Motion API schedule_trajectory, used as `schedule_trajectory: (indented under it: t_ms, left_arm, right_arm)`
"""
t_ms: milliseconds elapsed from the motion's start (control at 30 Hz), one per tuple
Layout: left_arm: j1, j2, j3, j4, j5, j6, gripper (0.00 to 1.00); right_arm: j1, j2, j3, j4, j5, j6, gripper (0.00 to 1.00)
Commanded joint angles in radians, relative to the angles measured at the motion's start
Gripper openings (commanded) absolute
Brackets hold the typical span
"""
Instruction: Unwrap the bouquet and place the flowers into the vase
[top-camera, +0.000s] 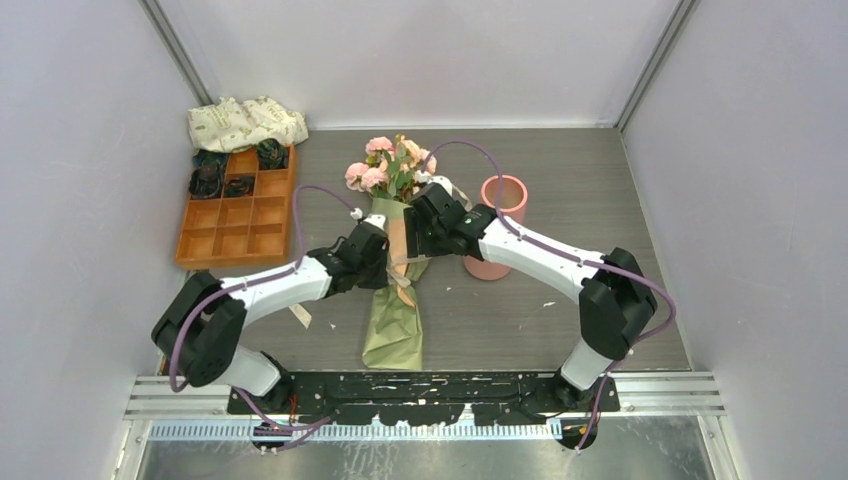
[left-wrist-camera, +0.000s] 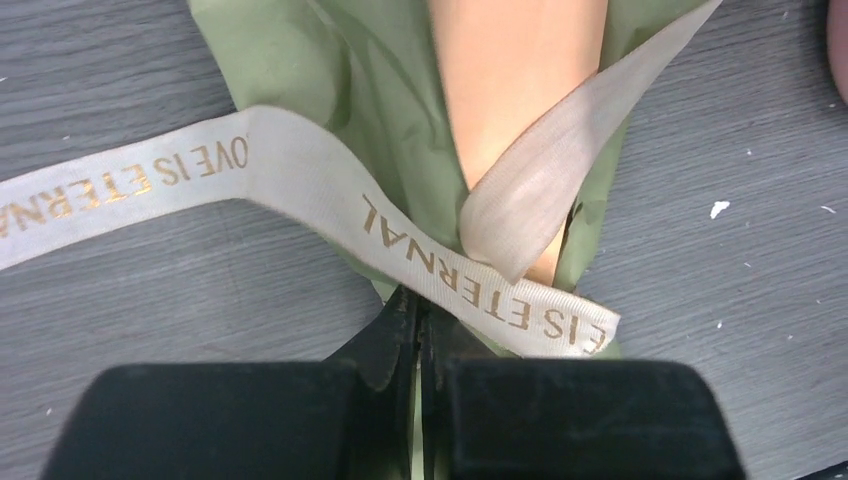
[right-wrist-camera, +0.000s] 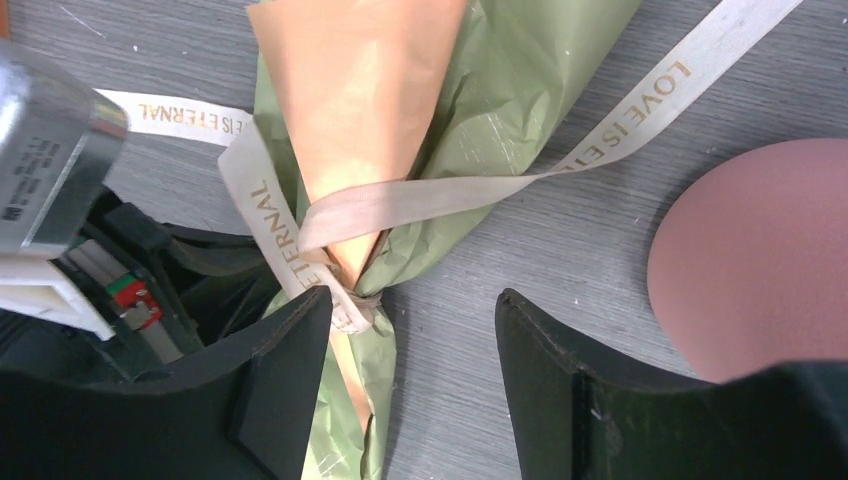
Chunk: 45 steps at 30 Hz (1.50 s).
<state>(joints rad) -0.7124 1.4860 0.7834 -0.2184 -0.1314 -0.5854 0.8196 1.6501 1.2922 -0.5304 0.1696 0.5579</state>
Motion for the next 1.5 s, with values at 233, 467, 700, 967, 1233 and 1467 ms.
schedule_trajectory:
  t_ms: [233,467,700,967,1233,1467]
  left_arm:
    - [-0.007,-0.314,0.068,-0.201,-0.099,-0.036,0.00]
    - [-0.006,-0.338,0.002,-0.160,-0.066,-0.052,0.00]
    - [-0.007,-0.257,-0.015,-0.063,-0.013,-0.064,0.00]
    - [-0.006,-0.184,0.001,-0.025,0.000,-0.059,0.00]
    - [-0.007,-0.205,0.040,-0.061,0.001,-0.046,0.00]
    - [-0.006,-0.263,0.030,-0.111,-0.027,-0.040,0.00]
  right_arm:
    - [0.102,-0.123,-0.067,0.036,0.023,0.057,0.67]
    - [0.140,-0.106,-0.150,0.095,0.003,0.104,0.66]
    - [0.158,-0.079,-0.173,0.119,-0.005,0.127,0.64]
    - [0.208,-0.097,-0.174,0.086,-0.006,0.154,0.64]
    - [0.216,-0.010,-0.240,0.162,0.010,0.165,0.63]
    - [0.216,0.050,-0.205,0.152,0.053,0.124,0.33]
